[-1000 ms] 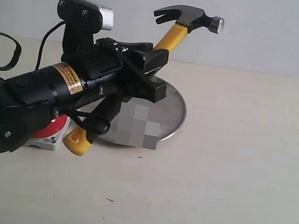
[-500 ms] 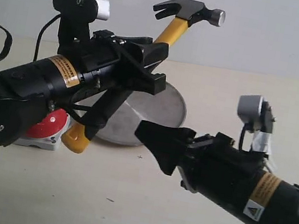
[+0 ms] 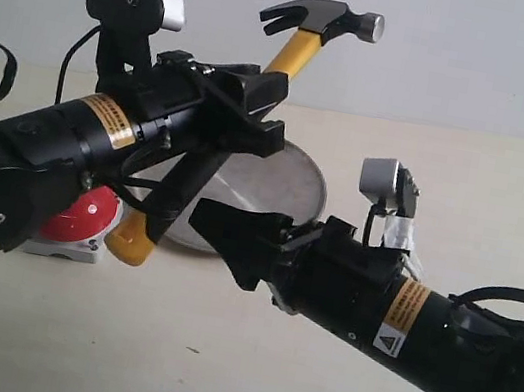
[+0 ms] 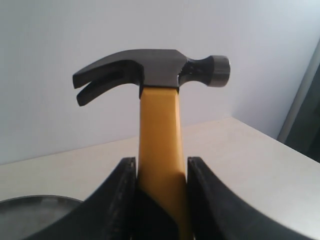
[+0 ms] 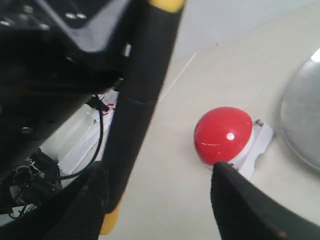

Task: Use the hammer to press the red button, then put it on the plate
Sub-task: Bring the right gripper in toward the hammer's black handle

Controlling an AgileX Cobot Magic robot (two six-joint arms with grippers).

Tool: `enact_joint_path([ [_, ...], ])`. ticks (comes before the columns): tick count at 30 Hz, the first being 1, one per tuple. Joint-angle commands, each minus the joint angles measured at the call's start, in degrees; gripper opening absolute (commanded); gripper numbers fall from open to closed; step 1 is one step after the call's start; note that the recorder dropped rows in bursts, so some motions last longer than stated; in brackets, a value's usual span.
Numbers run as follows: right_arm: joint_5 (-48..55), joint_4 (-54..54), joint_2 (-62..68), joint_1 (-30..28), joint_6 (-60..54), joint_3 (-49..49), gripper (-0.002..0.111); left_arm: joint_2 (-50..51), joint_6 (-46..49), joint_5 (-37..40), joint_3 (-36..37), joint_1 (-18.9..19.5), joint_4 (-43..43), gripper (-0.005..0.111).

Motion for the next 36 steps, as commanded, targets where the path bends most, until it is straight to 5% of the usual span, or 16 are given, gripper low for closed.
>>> enact_joint_path([
  [1, -0.8, -0.2, -2.2, 0.1, -1.0, 0.1, 0.059, -1.3, -0.4, -3.4, -0.8, 0.9, -0.9, 0.0],
  [24, 0.2, -4.2, -2.0, 0.1, 1.1, -5.1, 0.059, -1.3, -6.0, -4.9, -0.8, 0.7, 3.2, 0.0],
  [36, 3.8, 5.1, -2.0, 5.4, -1.7, -5.1, 0.059, -1.3, -6.1, -5.0, -0.8, 0.7, 5.1, 0.0],
])
